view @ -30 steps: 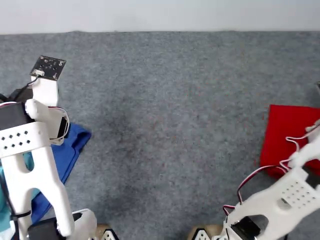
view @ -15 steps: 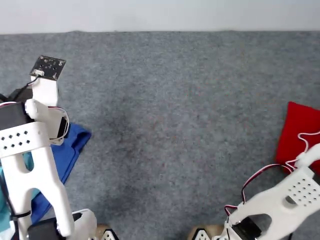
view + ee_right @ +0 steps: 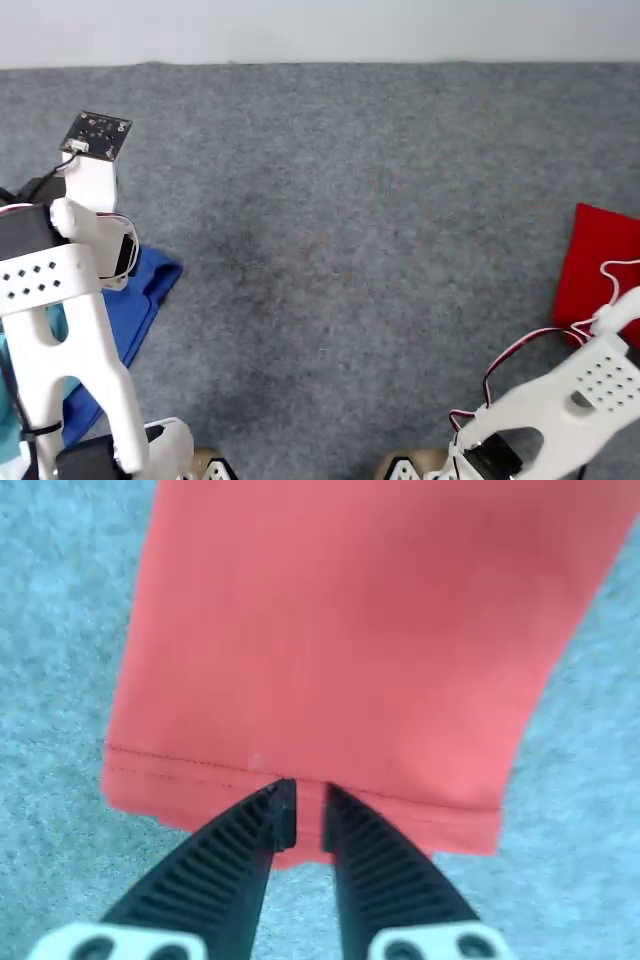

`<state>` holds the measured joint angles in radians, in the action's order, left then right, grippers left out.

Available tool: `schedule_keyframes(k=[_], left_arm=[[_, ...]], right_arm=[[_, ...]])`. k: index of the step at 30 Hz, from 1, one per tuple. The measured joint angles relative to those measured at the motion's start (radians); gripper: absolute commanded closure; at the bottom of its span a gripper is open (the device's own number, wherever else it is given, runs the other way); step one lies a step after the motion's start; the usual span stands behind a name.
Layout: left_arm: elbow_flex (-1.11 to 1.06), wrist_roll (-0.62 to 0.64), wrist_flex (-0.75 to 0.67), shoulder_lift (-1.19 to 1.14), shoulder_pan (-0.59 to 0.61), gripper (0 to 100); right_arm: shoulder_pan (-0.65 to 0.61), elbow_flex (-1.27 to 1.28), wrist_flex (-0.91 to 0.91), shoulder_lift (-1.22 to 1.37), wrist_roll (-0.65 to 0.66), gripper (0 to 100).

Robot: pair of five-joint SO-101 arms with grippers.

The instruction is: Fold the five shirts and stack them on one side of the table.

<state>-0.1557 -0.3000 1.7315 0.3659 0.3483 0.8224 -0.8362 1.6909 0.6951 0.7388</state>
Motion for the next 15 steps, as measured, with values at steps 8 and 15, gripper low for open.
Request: schedule_keyframes(k=[8, 15], left_arm=[[0.0, 0.0, 0.0, 0.0, 0.0, 90], [0.0, 0.0, 0.0, 0.0, 0.0, 90]], right_arm=[[0.06, 0.0, -0.038, 0.138, 0.0, 99.0], [0.095, 0.0, 0.034, 0.164, 0.0, 99.0]])
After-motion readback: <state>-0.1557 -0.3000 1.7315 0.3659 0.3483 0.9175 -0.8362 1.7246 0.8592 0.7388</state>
